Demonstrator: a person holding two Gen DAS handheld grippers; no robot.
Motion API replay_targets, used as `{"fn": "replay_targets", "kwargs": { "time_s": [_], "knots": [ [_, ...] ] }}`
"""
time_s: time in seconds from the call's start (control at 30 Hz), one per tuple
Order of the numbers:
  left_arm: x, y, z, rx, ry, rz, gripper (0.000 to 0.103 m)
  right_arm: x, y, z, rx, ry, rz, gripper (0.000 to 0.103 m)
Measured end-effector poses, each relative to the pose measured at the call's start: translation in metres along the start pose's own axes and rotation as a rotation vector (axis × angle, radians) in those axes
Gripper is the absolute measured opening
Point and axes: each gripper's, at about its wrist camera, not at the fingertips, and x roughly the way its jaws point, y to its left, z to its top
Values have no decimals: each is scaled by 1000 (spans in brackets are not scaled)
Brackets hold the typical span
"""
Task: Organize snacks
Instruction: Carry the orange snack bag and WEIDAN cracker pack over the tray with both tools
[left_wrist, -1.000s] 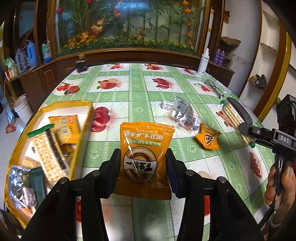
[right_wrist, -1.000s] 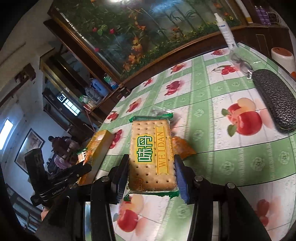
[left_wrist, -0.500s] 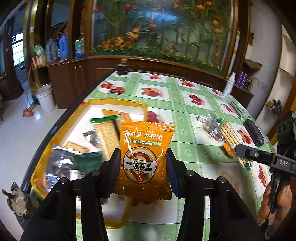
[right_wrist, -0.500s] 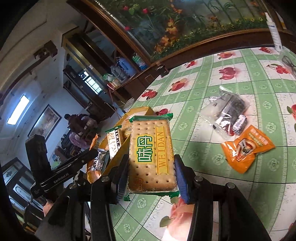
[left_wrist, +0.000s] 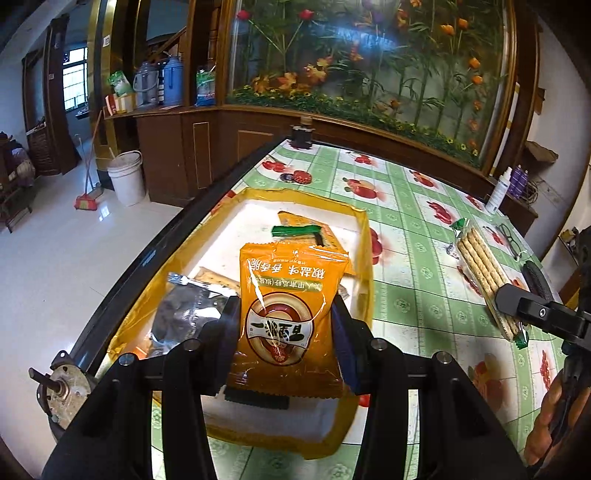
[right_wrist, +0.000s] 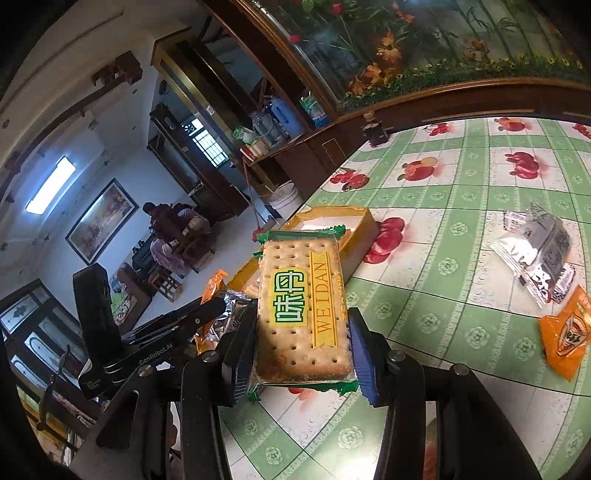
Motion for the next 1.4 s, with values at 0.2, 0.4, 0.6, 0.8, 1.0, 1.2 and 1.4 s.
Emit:
{"fn": "replay_targets", "kwargs": {
  "time_s": [0.2,0.4,0.6,0.8,1.0,1.2,1.4],
  "knots": [
    [3,14,-2,0,2,51,45,33,21,2,-30,41,29,47],
    [7,30,-3,-14,6,74,46,64,34,7,-42,58,50,47],
    [13,39,-3,-13,9,99,46,92,44,15,-57,79,40,47],
    [17,45,-4,-9,13,118,46,113,49,17,-71,95,13,48],
    [21,52,-4,-20,26,122,46,131,52,18,-86,108,-9,48],
    [24,52,1,-16,33,126,47,146,54,20,-101,113,-43,48],
    [29,49,4,-26,64,111,52,145,51,24,-75,99,-58,58]
  ]
}}
